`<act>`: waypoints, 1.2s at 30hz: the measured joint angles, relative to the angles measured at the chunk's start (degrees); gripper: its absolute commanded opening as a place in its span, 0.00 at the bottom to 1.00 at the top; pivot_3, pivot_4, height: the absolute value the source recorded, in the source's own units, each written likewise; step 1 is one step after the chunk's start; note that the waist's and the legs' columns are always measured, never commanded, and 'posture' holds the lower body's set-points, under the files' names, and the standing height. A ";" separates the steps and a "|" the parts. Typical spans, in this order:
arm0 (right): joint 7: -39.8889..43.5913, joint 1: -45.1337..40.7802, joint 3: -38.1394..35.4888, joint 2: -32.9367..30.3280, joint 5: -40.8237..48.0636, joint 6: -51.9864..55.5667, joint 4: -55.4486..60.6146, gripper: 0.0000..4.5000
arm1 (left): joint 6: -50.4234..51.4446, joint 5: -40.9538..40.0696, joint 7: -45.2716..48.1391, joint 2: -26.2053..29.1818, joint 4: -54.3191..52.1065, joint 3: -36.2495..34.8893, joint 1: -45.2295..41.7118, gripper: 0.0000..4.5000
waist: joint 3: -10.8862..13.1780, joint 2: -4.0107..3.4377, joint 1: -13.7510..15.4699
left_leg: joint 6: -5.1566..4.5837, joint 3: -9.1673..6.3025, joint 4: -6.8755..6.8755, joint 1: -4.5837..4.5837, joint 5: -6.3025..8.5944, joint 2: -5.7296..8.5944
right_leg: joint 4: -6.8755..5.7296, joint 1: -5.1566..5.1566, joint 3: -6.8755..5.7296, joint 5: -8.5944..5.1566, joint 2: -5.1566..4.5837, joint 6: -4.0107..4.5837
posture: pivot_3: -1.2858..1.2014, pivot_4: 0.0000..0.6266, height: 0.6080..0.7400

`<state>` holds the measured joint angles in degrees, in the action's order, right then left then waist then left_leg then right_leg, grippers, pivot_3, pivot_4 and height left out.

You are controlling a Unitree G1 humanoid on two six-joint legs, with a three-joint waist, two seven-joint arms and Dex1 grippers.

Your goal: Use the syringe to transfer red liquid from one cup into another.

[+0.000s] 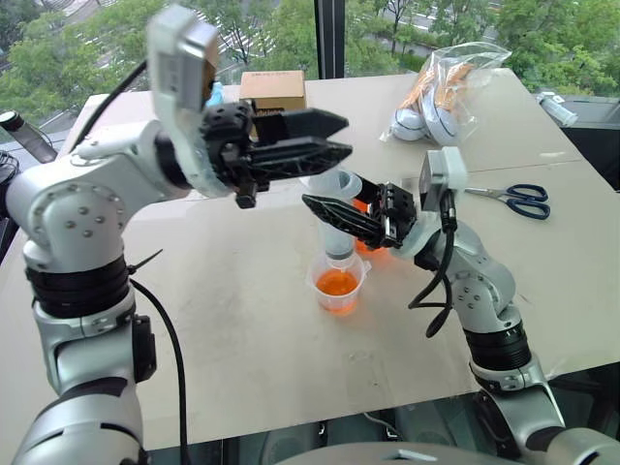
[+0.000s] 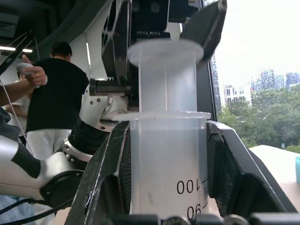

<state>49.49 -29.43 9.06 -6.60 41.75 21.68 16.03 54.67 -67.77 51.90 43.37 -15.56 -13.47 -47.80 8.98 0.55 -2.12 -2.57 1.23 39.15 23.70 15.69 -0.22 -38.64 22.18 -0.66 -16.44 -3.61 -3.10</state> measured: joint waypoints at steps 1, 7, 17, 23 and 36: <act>-0.02 0.08 0.04 -0.12 0.05 0.38 0.10 0.35 | 0.00 -0.56 -0.45 0.33 -0.01 -0.48 0.00 0.33 | 0.00 0.00 -0.01 | 0.00 0.00 0.00 0.00 0.00 0.00 | 0.02 0.00 0.00 0.00 0.01 0.00 | 0.52 0.24 1.00; 0.39 2.61 -1.55 -1.90 0.47 0.48 0.18 0.35 | -1.90 -2.18 -5.02 3.34 2.89 -9.57 0.06 0.33 | 0.00 0.01 -0.01 | 0.00 0.02 0.00 -0.01 0.00 0.01 | 0.17 0.00 -0.07 0.00 0.05 0.00 | 0.52 0.24 1.00; 0.40 2.09 -1.21 -0.97 0.36 0.19 0.19 0.35 | -3.95 1.12 -4.40 1.49 2.08 -4.47 0.77 0.99 | -0.02 0.03 0.24 | 0.00 0.03 0.00 -0.01 0.00 0.03 | 0.15 0.00 -0.07 0.00 0.07 0.00 | 0.52 0.24 1.00; -0.22 2.03 -1.41 -0.88 0.48 0.20 0.19 0.35 | -5.50 1.51 -6.49 0.88 3.84 -5.46 -0.46 0.99 | -0.01 0.03 0.06 | 0.00 0.03 0.00 0.00 0.00 0.03 | 0.15 0.00 -0.07 0.00 0.06 0.00 | 0.52 0.24 1.00; -26.60 -12.09 -19.38 -11.10 28.50 18.25 1.87 0.35 | -2.71 1.12 -9.86 7.80 -3.16 -14.42 20.95 0.99 | 0.01 0.00 0.02 | -0.01 -0.01 -0.10 0.03 0.01 0.04 | 0.30 0.00 -0.13 0.00 -0.39 0.00 | 0.52 0.24 1.00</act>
<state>22.89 -41.52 -10.32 -17.70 70.25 39.94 17.90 51.97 -66.65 42.04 51.17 -18.72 -27.88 -26.85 8.99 0.55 -2.09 -2.57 1.22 39.05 23.73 15.69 -0.17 -38.34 22.18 -0.79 -16.44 -4.00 -3.09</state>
